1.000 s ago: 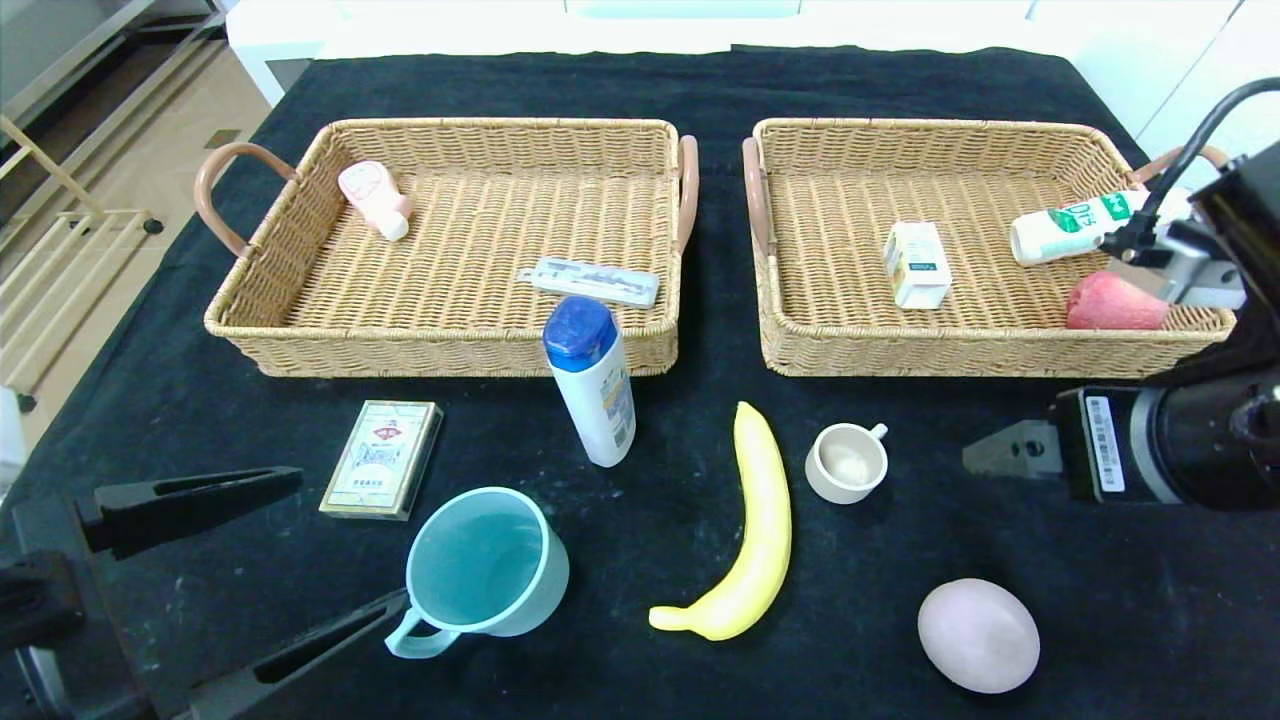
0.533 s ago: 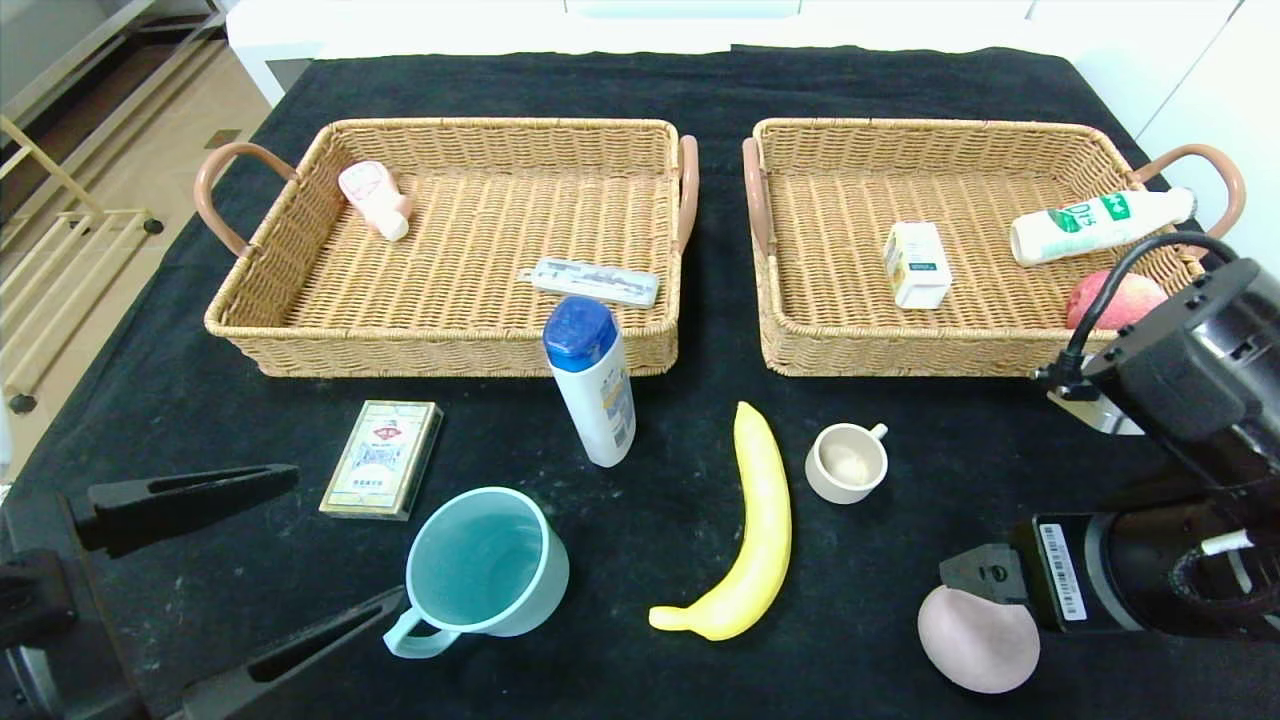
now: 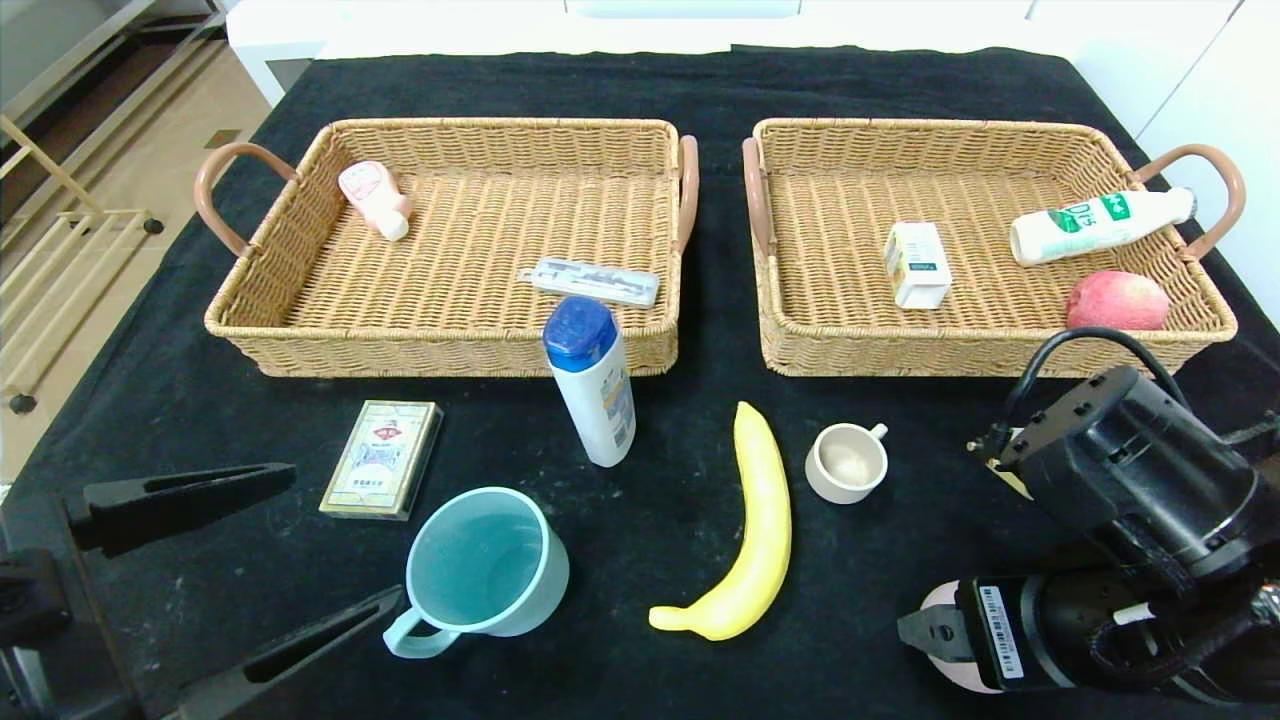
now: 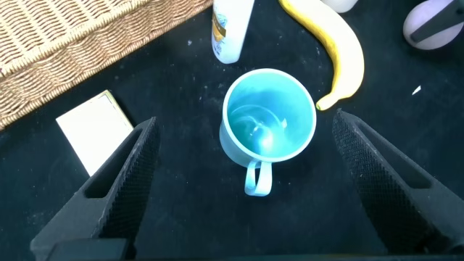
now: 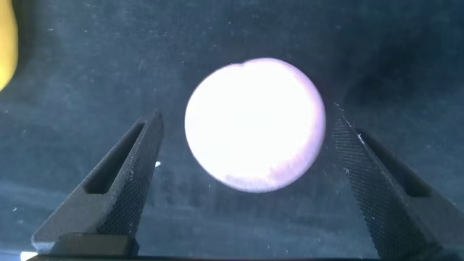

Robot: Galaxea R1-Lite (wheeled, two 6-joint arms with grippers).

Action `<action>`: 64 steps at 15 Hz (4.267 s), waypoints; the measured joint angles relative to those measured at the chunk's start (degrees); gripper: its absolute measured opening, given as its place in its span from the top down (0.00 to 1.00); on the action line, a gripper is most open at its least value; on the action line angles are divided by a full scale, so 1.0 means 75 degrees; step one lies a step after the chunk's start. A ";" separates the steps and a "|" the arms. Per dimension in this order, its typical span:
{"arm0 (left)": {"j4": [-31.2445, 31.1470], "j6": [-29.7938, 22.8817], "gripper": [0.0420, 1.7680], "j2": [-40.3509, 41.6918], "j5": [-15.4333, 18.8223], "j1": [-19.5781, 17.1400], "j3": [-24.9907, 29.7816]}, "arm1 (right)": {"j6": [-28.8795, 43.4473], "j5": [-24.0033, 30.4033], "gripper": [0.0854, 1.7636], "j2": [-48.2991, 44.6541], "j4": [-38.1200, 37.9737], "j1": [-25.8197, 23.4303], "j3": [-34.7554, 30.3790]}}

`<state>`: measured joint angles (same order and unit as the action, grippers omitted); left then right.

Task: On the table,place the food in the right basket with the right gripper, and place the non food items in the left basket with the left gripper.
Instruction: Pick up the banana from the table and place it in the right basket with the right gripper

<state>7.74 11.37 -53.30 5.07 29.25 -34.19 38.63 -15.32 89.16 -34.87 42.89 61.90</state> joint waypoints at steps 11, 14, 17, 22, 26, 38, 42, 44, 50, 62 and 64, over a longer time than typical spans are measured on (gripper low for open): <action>-0.0003 0.0016 0.03 0.0029 0.0000 0.0003 0.0000 | 0.0011 -0.0024 0.38 0.0328 0.0093 0.0021 -0.0166; -0.0005 0.0016 0.03 0.0044 0.0000 0.0003 0.0000 | 0.0008 -0.0033 0.56 0.0372 0.0088 0.0011 -0.0166; -0.0008 0.0016 0.03 0.0050 0.0000 0.0003 0.0000 | 0.0000 -0.0010 0.92 0.0387 0.0078 0.0018 -0.0172; -0.0008 0.0016 0.03 0.0050 0.0000 0.0003 0.0000 | 0.0000 -0.0029 0.92 0.0401 0.0089 0.0023 -0.0224; -0.0008 0.0015 0.03 0.0050 0.0000 0.0003 0.0010 | -0.0018 -0.0026 0.92 0.0419 0.0081 0.0037 -0.0210; -0.0008 0.0008 0.03 0.0028 0.0000 0.0000 0.0007 | -0.1572 -0.0543 0.92 -0.0367 -0.0743 -0.0320 0.1723; -0.0008 0.0011 0.03 0.0050 0.0000 0.0003 -0.0005 | -0.2154 -0.0533 0.92 0.0070 -0.0728 -0.0930 0.3087; -0.0008 0.0016 0.03 0.0065 0.0000 0.0003 -0.0008 | -0.2410 -0.0533 0.92 0.0398 -0.0735 -0.1195 0.3760; -0.0008 0.0034 0.03 0.0098 0.0010 0.0013 -0.0011 | -0.2988 -0.0540 0.92 0.1448 -0.0699 -0.1890 0.5678; -0.0008 0.0140 0.03 0.0085 0.0015 0.0033 -0.0005 | -0.3638 -0.0834 0.92 0.2984 0.2089 -0.2102 0.6341; -0.0008 0.0137 0.03 0.0083 0.0015 0.0036 -0.0002 | -0.3641 -0.0837 0.92 0.3014 0.2107 -0.2066 0.6292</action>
<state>7.68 12.40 -52.68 5.18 29.51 -34.21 11.33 -21.60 111.76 -19.07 27.39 109.09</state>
